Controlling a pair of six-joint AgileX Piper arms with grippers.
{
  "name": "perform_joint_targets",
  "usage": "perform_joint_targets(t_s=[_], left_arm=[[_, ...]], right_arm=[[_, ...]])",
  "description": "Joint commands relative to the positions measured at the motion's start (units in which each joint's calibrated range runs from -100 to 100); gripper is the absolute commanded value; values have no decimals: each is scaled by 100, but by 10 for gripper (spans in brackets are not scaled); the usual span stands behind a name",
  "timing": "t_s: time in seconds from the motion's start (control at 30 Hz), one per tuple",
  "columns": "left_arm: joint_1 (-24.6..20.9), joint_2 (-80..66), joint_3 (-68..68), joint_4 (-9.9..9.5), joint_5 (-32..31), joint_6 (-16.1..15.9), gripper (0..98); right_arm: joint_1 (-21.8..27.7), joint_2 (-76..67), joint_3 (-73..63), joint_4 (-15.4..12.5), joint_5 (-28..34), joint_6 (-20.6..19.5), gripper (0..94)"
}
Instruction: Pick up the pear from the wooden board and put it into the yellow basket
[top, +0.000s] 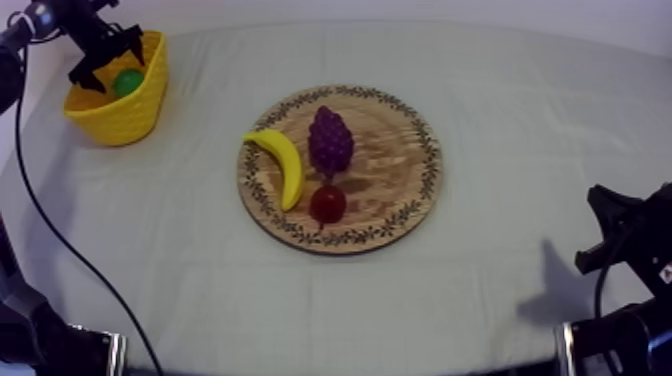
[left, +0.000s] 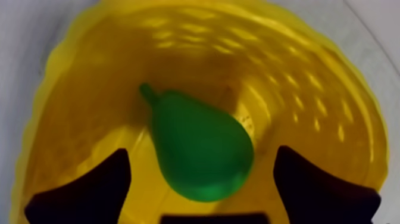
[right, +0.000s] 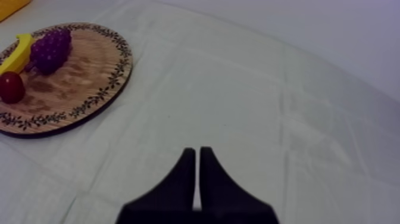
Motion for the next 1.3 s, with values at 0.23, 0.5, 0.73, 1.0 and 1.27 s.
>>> perform_joint_targets(t_s=[0.23,0.5,0.73,1.0,1.27], left_arm=[[56,-536,712,10,-197,7,921],[156,-1591,1717,127,-519,-152,908],[253,-2692,2670,171,-739,-277,715],[446,-4401,4262,191,-1537,-470,583],[553,-6089,5766,215,-2203,-876,483]], right_arm=[[1,-4,0,-1,1,-2,4],[1,-4,0,-1,1,-2,4],[1,-4,0,-1,1,-2,4],[1,-4,0,-1,1,-2,4],[1,-4,0,-1,1,-2,4]])
